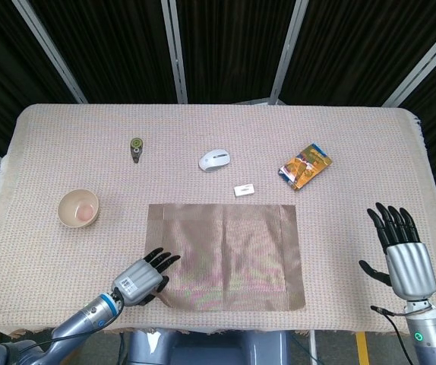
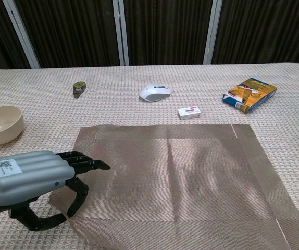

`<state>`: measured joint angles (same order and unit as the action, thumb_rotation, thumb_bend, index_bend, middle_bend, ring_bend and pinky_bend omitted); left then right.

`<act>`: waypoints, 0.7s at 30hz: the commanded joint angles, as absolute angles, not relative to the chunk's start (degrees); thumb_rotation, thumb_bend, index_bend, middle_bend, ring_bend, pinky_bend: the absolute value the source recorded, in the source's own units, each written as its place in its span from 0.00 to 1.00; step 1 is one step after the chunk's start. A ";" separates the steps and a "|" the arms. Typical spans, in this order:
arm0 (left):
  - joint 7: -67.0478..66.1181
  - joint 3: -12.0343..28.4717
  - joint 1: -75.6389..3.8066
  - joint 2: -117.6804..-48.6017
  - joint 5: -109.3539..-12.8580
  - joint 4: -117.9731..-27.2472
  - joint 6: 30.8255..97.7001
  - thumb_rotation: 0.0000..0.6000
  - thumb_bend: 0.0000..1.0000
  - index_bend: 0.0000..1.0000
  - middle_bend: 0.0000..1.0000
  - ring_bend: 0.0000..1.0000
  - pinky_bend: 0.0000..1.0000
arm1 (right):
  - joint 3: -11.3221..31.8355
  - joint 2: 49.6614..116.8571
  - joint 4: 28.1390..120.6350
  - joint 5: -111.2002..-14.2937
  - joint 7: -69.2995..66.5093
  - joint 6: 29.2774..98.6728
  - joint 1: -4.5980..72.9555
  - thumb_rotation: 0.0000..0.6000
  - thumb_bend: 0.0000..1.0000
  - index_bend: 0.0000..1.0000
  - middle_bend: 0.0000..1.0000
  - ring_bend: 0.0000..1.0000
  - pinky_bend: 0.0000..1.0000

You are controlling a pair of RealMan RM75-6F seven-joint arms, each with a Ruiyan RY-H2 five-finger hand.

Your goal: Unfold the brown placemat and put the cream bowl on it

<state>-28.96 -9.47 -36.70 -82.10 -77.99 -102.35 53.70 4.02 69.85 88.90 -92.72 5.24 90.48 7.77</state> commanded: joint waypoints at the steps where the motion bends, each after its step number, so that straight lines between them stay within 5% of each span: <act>1: -29.45 -9.90 -36.35 -81.75 -77.56 -103.09 53.37 1.00 0.43 0.70 0.00 0.00 0.00 | 4.05 69.77 89.00 -92.80 5.12 90.53 7.72 1.00 0.00 0.00 0.00 0.00 0.00; 21: -33.33 -10.63 -33.71 -77.79 -76.40 -106.05 55.70 1.00 0.43 0.70 0.00 0.00 0.00 | 4.08 69.60 89.30 -93.48 5.16 90.82 7.43 1.00 0.00 0.00 0.00 0.00 0.00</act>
